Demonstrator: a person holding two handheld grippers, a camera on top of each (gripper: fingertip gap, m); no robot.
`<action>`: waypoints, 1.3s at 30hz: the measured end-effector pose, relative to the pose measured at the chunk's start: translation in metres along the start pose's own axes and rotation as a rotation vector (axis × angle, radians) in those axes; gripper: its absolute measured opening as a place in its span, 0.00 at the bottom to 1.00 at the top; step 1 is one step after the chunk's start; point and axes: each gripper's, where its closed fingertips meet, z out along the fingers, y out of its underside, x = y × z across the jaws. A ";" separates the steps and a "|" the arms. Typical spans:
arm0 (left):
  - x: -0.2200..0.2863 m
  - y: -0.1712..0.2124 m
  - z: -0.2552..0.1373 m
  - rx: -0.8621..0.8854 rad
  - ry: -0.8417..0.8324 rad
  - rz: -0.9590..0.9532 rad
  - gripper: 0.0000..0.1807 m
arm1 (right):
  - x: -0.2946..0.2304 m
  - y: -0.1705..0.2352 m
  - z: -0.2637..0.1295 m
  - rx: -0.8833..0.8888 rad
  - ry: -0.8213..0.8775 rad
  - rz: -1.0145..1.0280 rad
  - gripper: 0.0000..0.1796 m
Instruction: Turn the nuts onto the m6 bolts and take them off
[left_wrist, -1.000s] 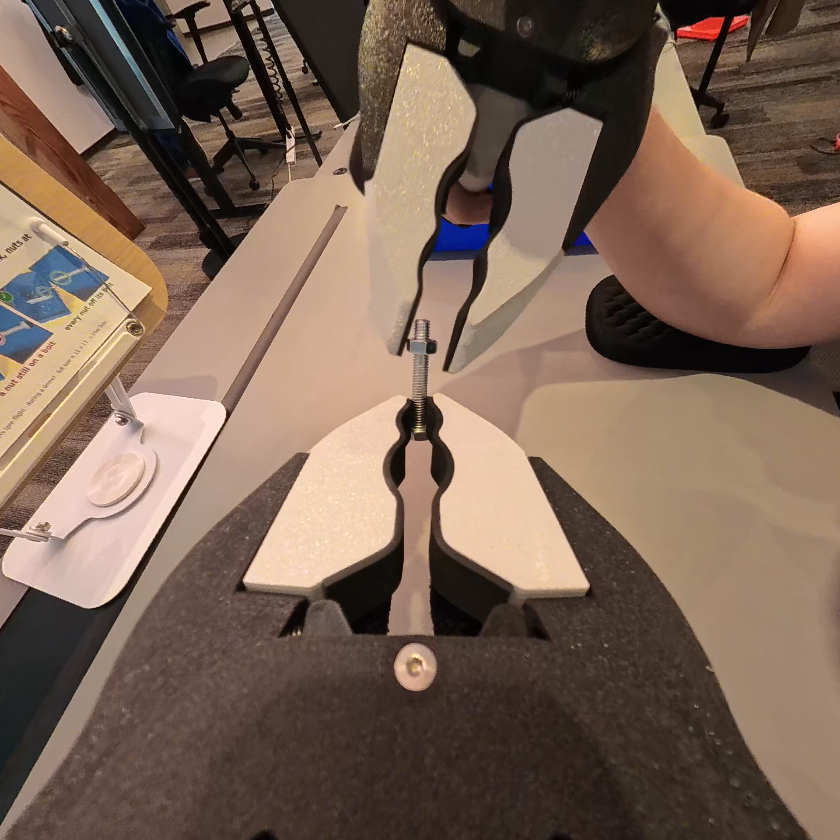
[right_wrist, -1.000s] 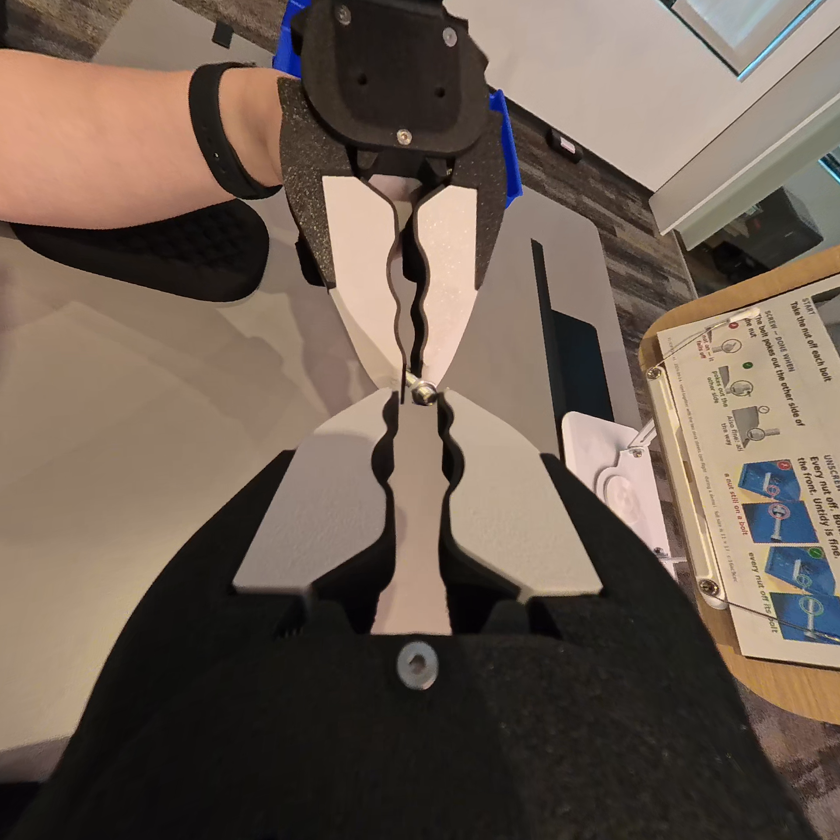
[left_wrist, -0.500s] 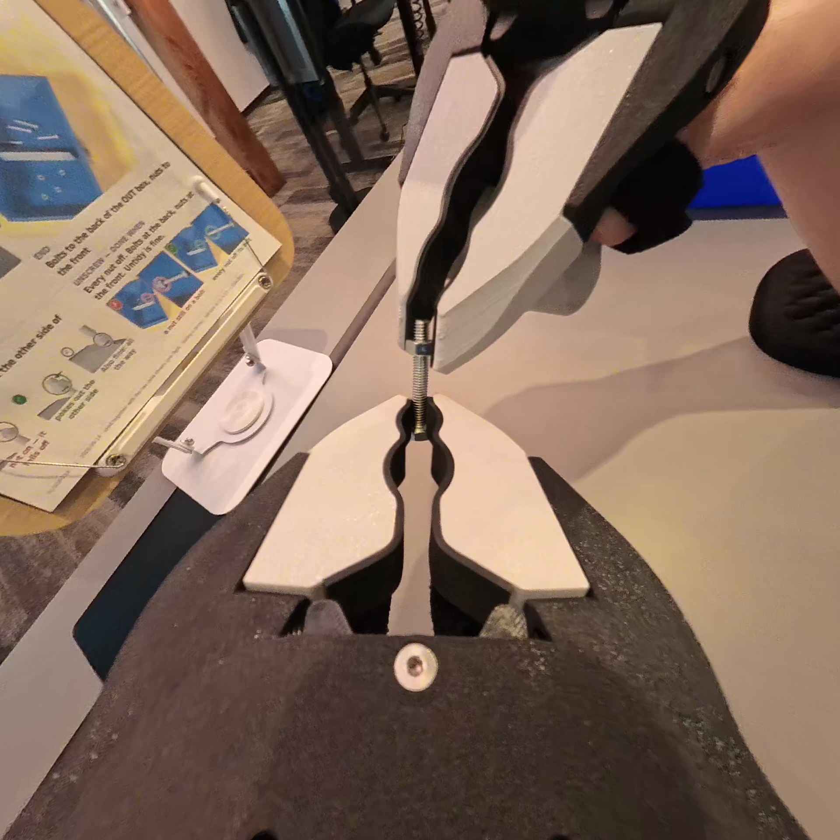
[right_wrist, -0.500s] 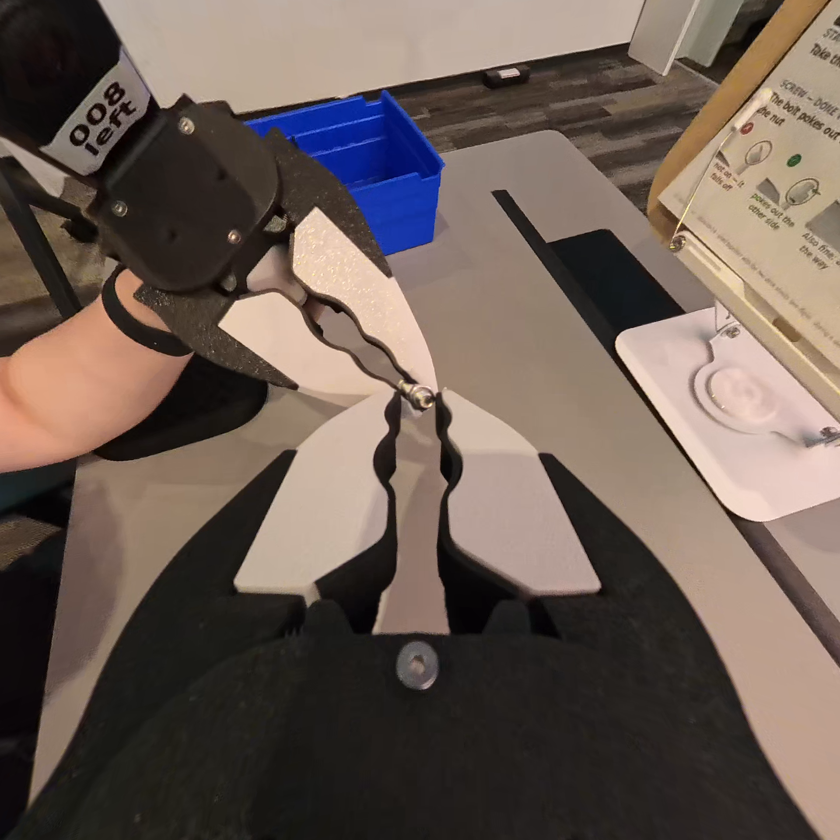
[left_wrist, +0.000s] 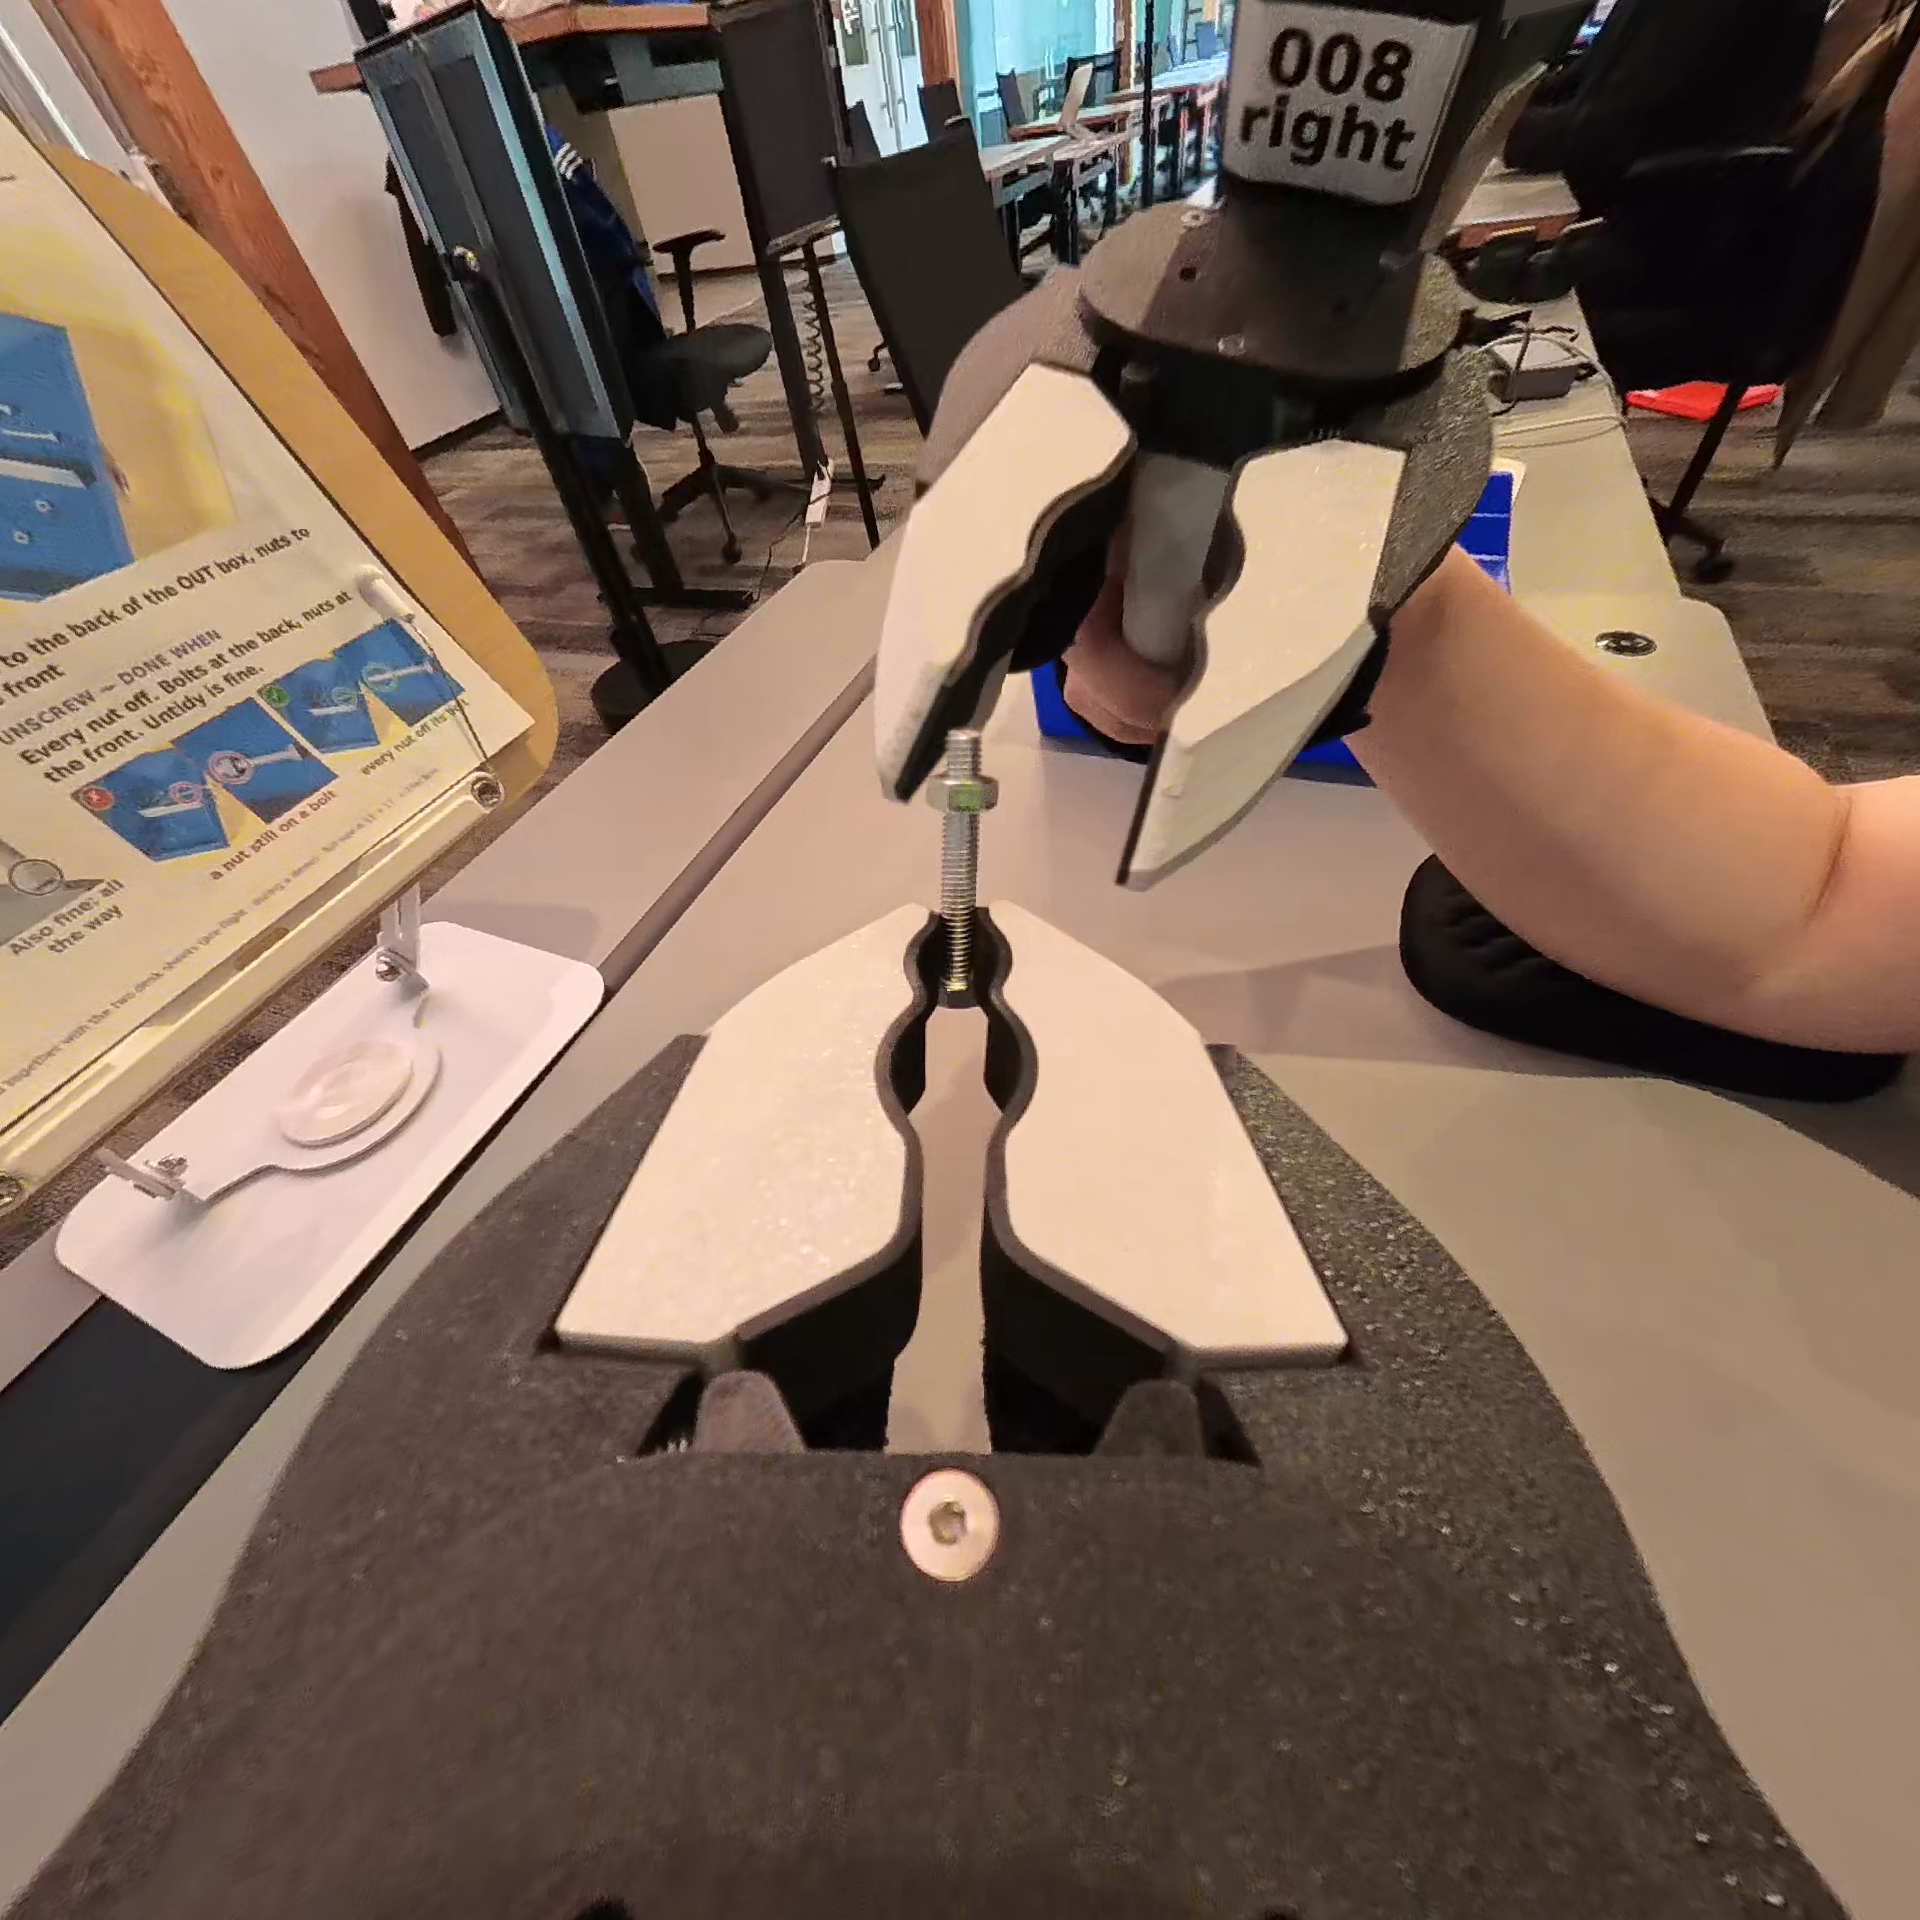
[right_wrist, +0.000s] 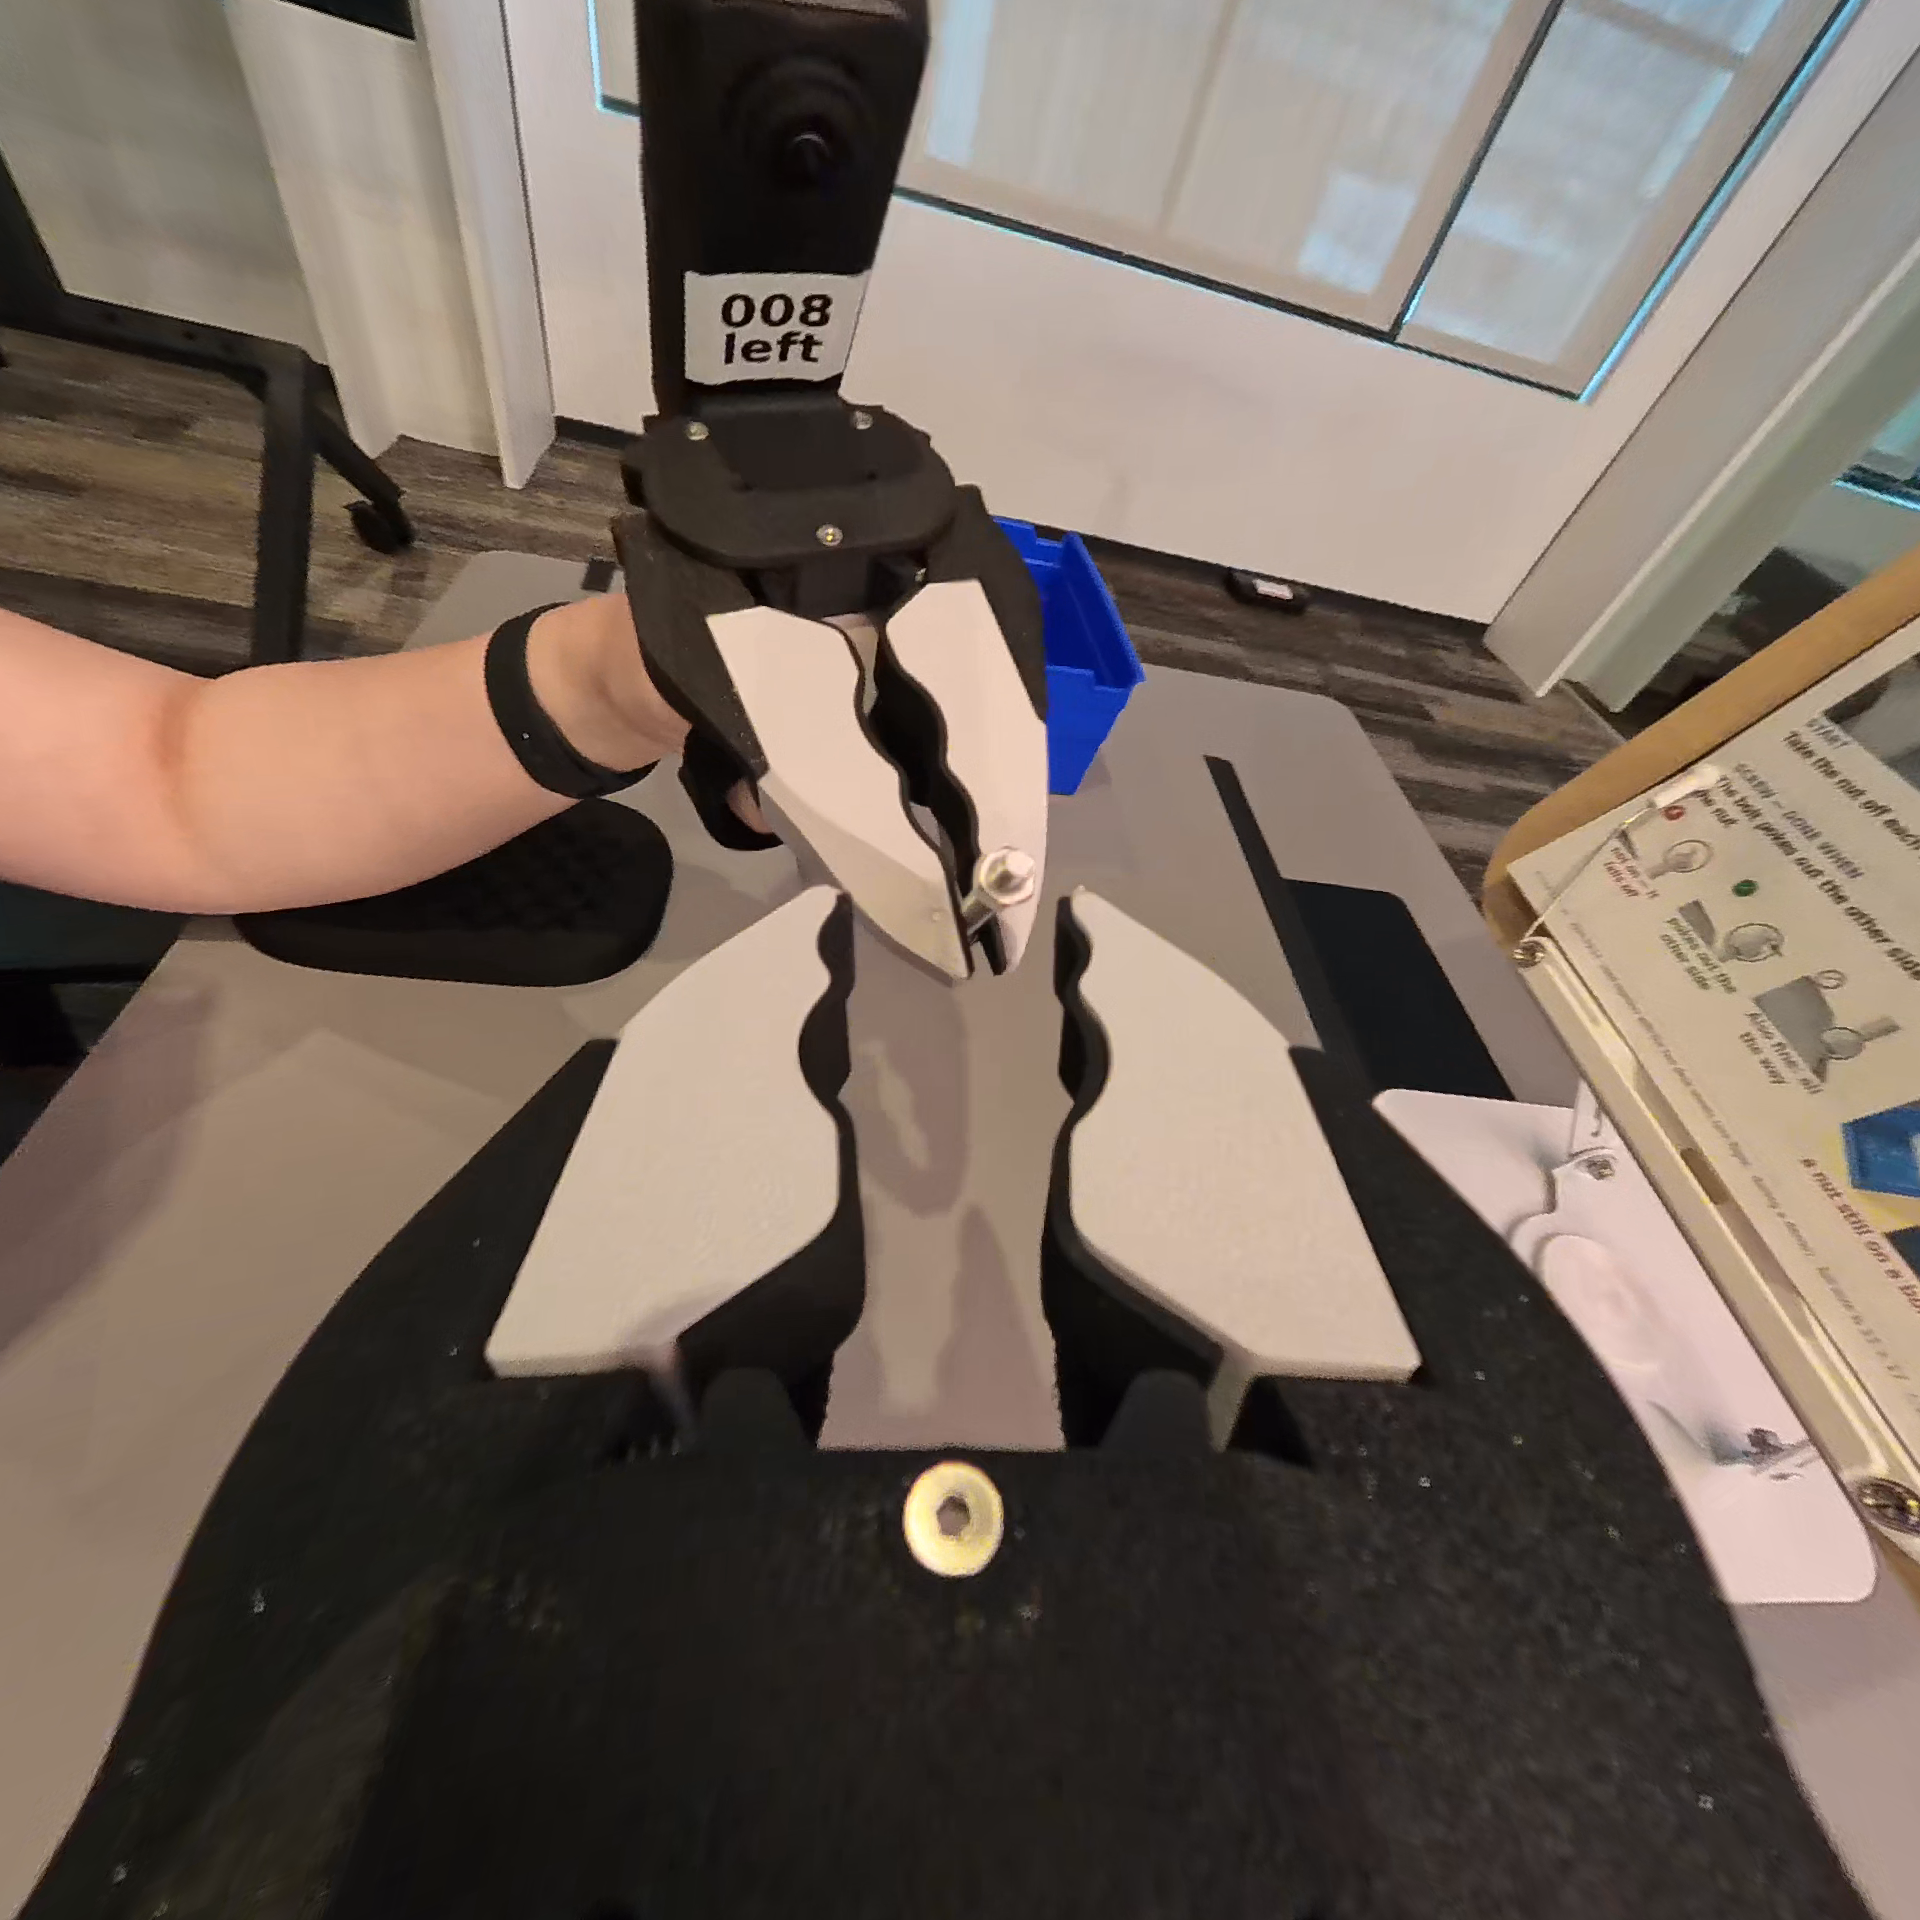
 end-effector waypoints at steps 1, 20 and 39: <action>0.000 -0.001 0.000 0.003 0.003 -0.002 0.03 | -0.001 0.001 0.000 0.000 -0.013 0.001 0.20; -0.001 -0.003 -0.002 0.021 0.008 -0.025 0.03 | -0.005 -0.001 -0.005 0.006 -0.042 0.012 0.17; 0.000 -0.003 -0.001 0.016 0.003 -0.014 0.03 | -0.007 -0.004 0.003 0.023 -0.031 -0.002 0.25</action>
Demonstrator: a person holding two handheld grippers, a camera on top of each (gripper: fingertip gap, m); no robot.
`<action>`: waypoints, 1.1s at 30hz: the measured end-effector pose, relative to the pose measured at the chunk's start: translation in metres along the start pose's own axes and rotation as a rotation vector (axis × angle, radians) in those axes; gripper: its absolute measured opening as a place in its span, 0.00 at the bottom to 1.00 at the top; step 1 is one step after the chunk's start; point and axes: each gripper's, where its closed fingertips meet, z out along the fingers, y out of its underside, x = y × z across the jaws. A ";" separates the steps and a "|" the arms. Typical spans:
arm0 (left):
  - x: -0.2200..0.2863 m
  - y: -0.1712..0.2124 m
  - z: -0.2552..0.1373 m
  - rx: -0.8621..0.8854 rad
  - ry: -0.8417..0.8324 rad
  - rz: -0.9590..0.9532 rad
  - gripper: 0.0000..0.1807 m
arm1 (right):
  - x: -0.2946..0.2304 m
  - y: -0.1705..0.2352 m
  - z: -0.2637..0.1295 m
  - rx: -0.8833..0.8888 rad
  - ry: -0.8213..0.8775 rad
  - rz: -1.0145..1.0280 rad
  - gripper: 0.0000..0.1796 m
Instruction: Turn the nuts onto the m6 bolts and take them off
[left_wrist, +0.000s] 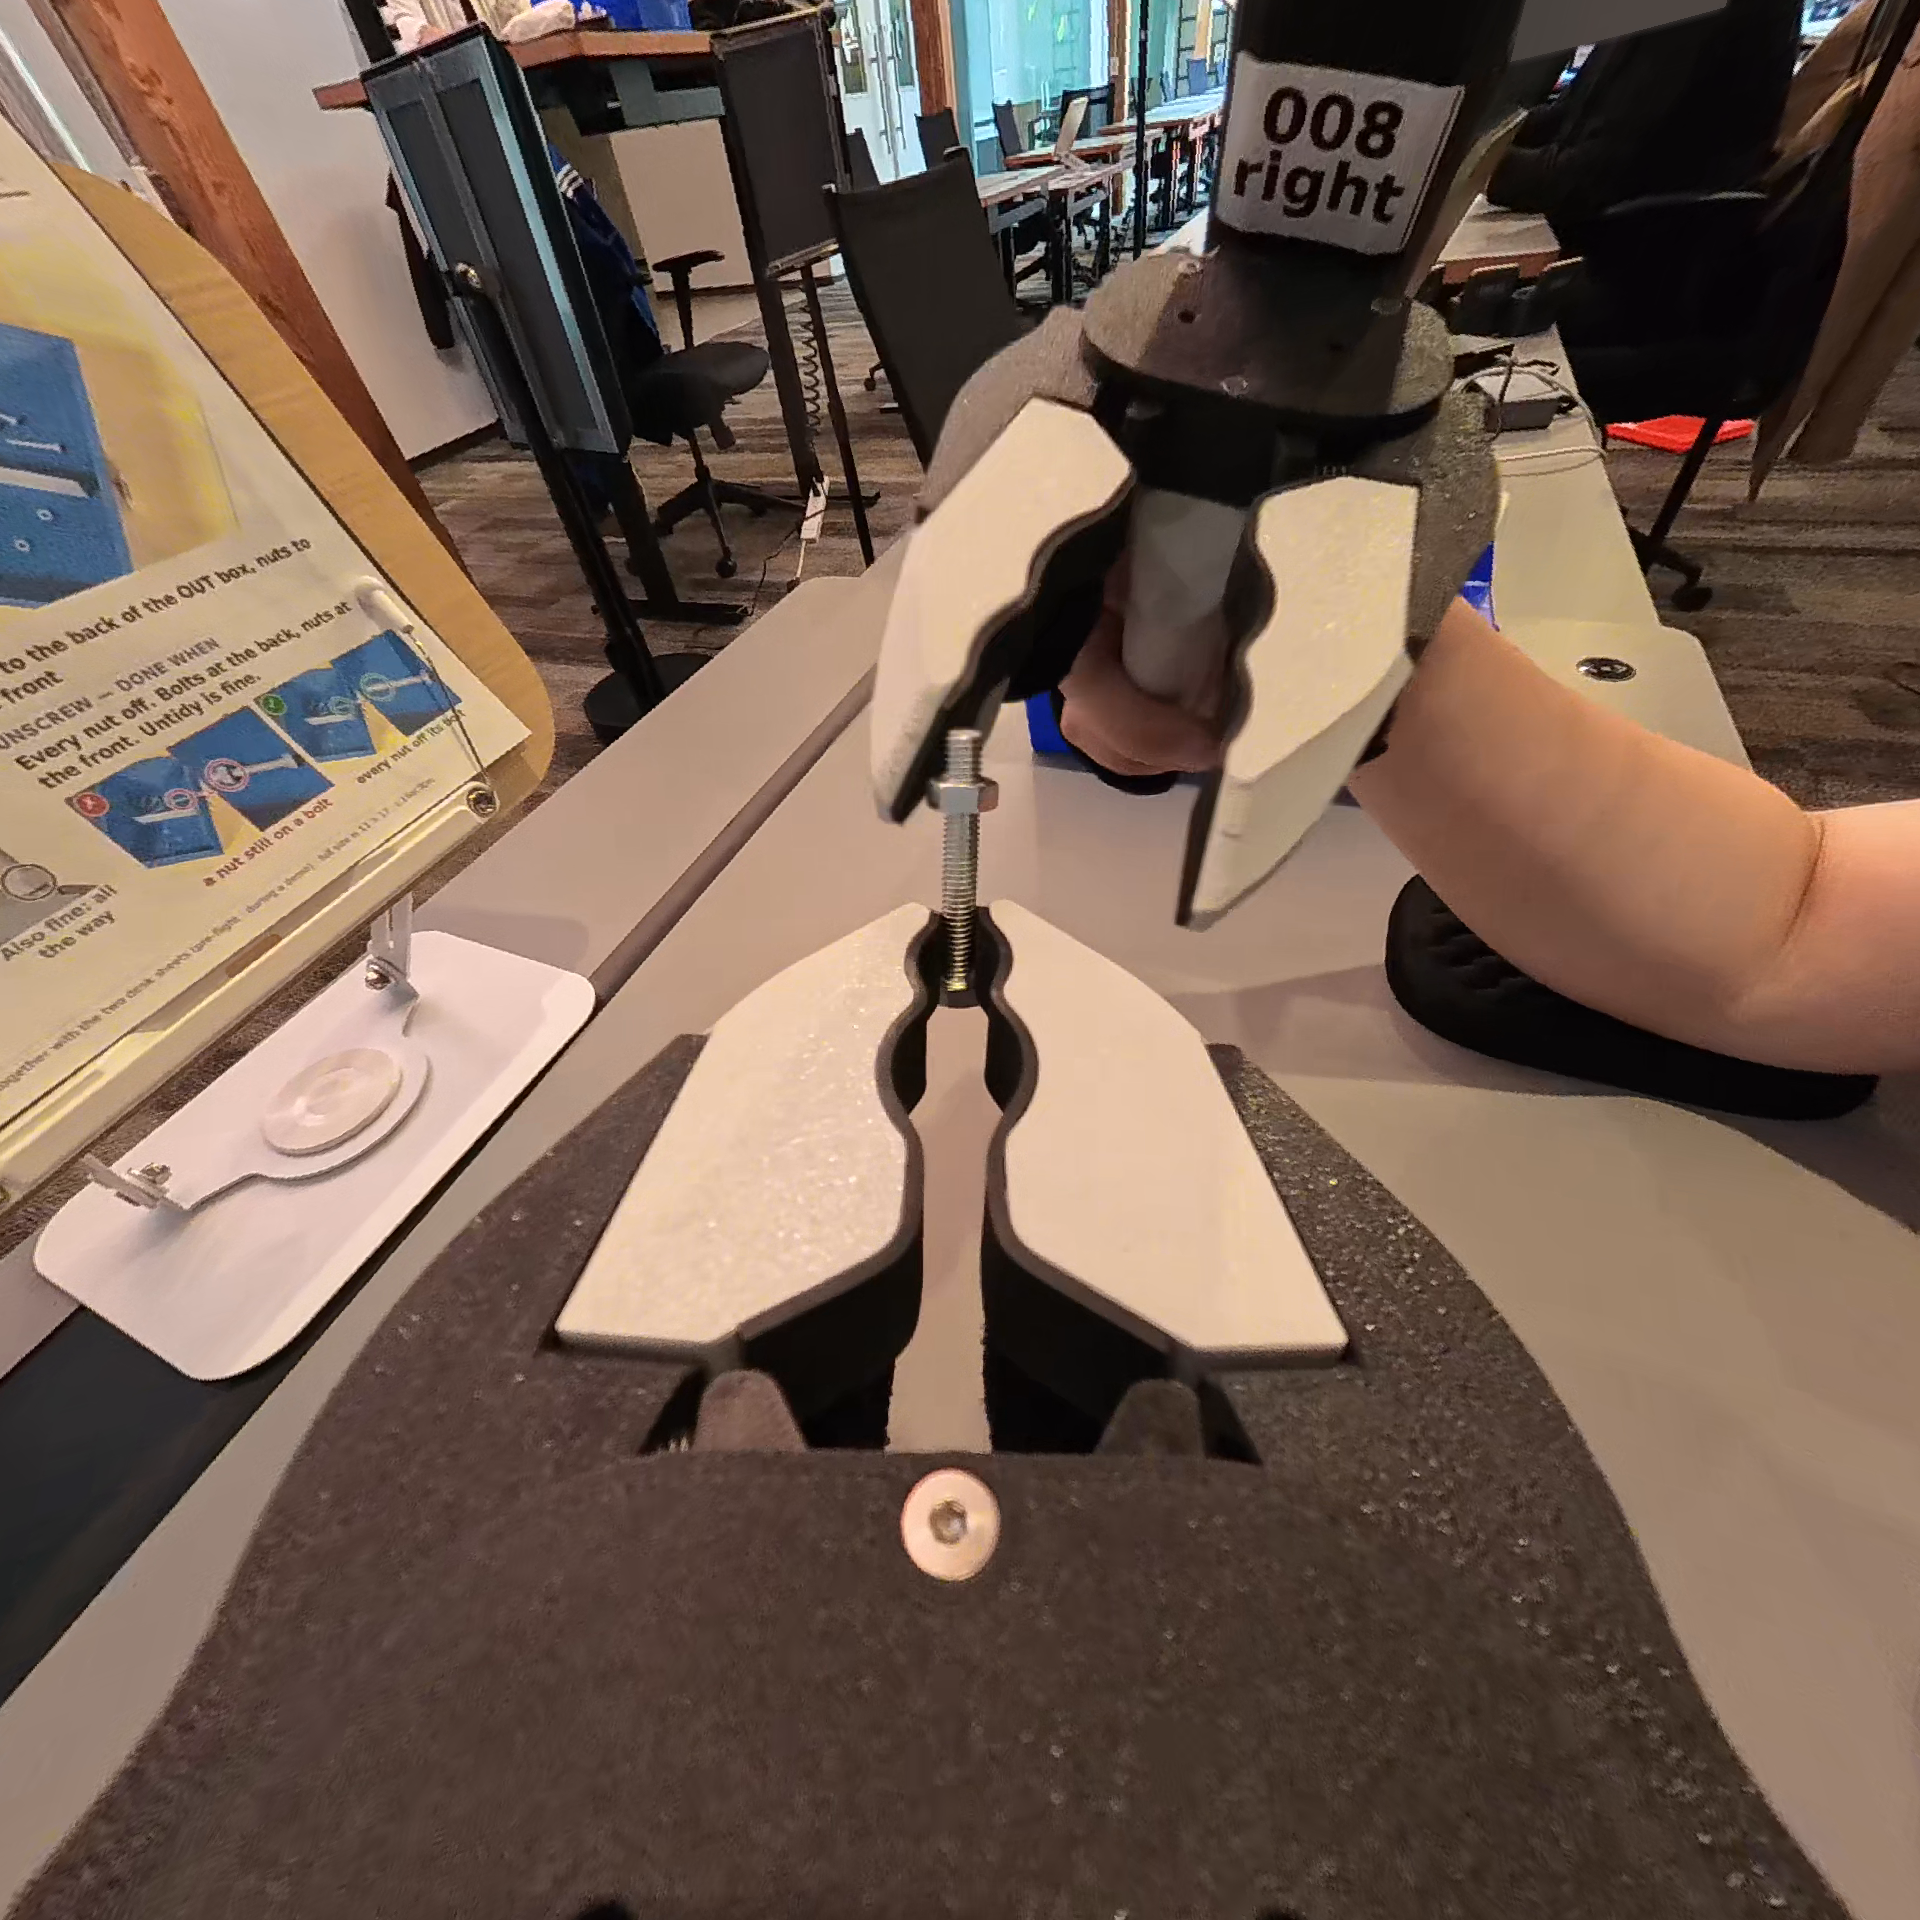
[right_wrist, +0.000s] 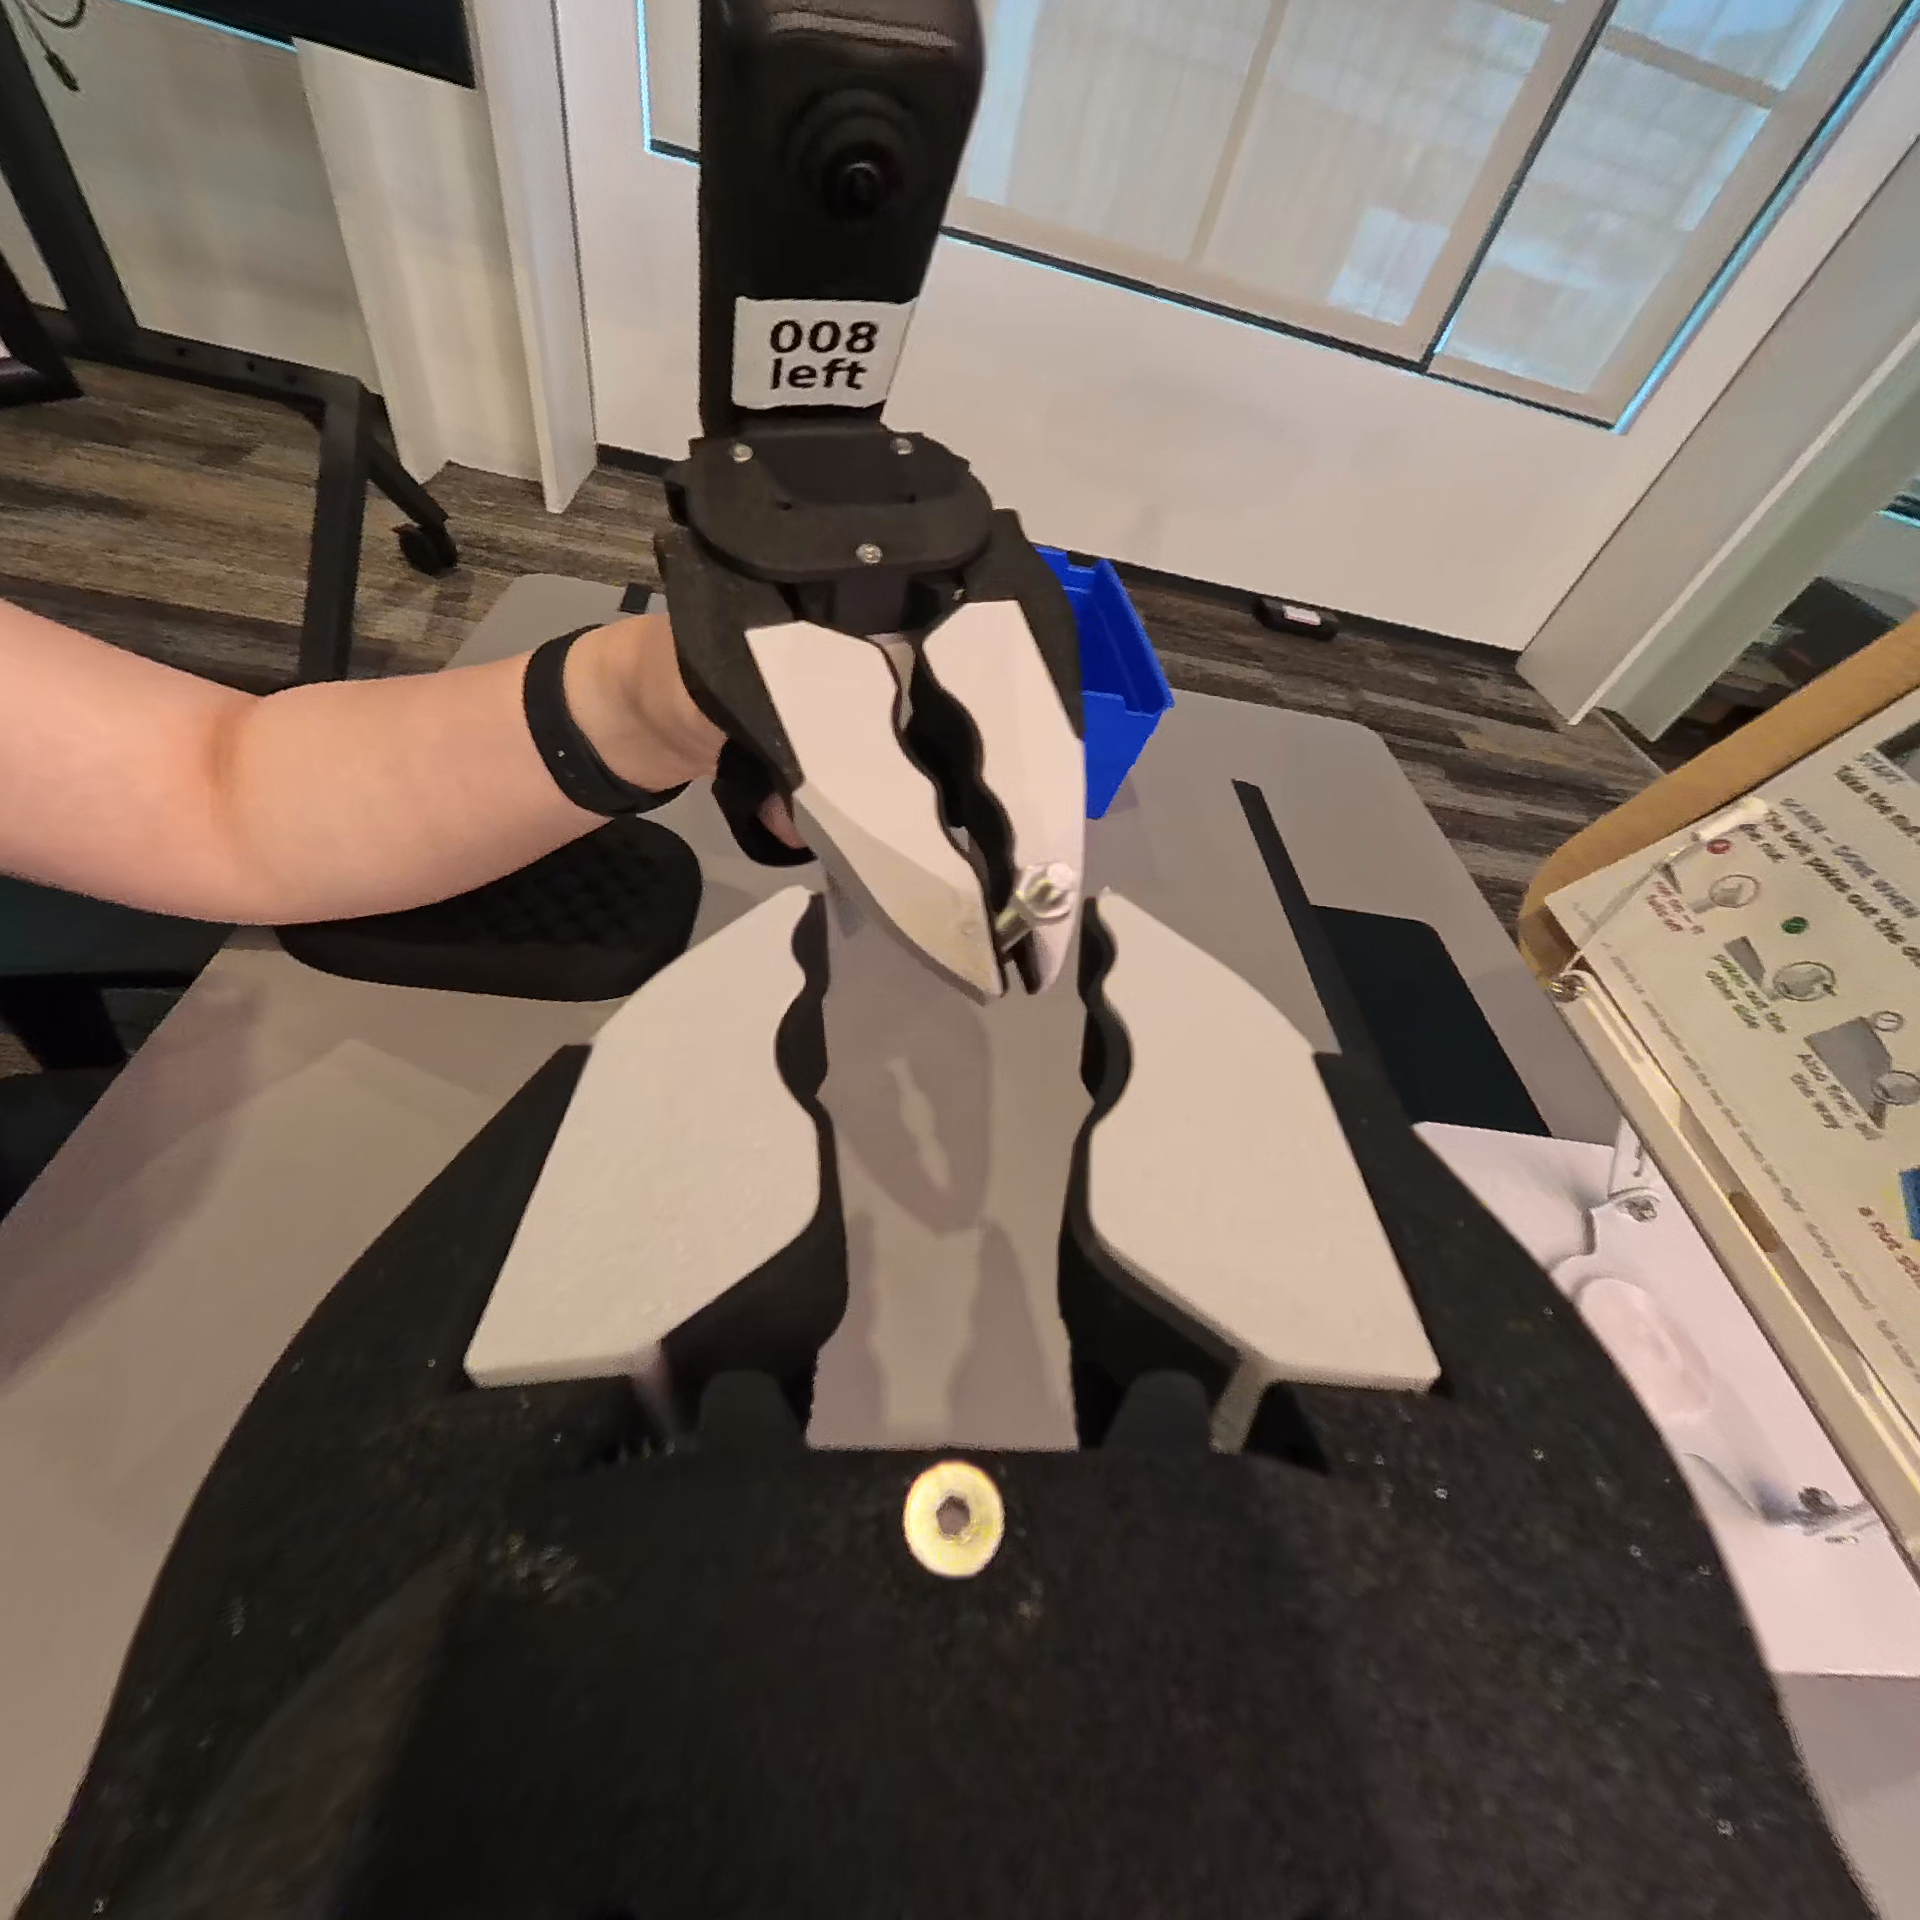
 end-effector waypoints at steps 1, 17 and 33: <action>-0.002 0.000 0.000 0.002 -0.009 -0.002 0.03 | -0.001 0.001 0.000 -0.012 -0.004 -0.005 0.25; -0.003 -0.013 -0.010 0.102 0.043 -0.092 0.03 | 0.009 -0.004 -0.006 0.034 0.040 0.030 0.17; 0.003 -0.033 -0.019 0.241 0.146 -0.210 0.02 | 0.011 -0.034 0.009 0.400 -0.112 0.300 0.08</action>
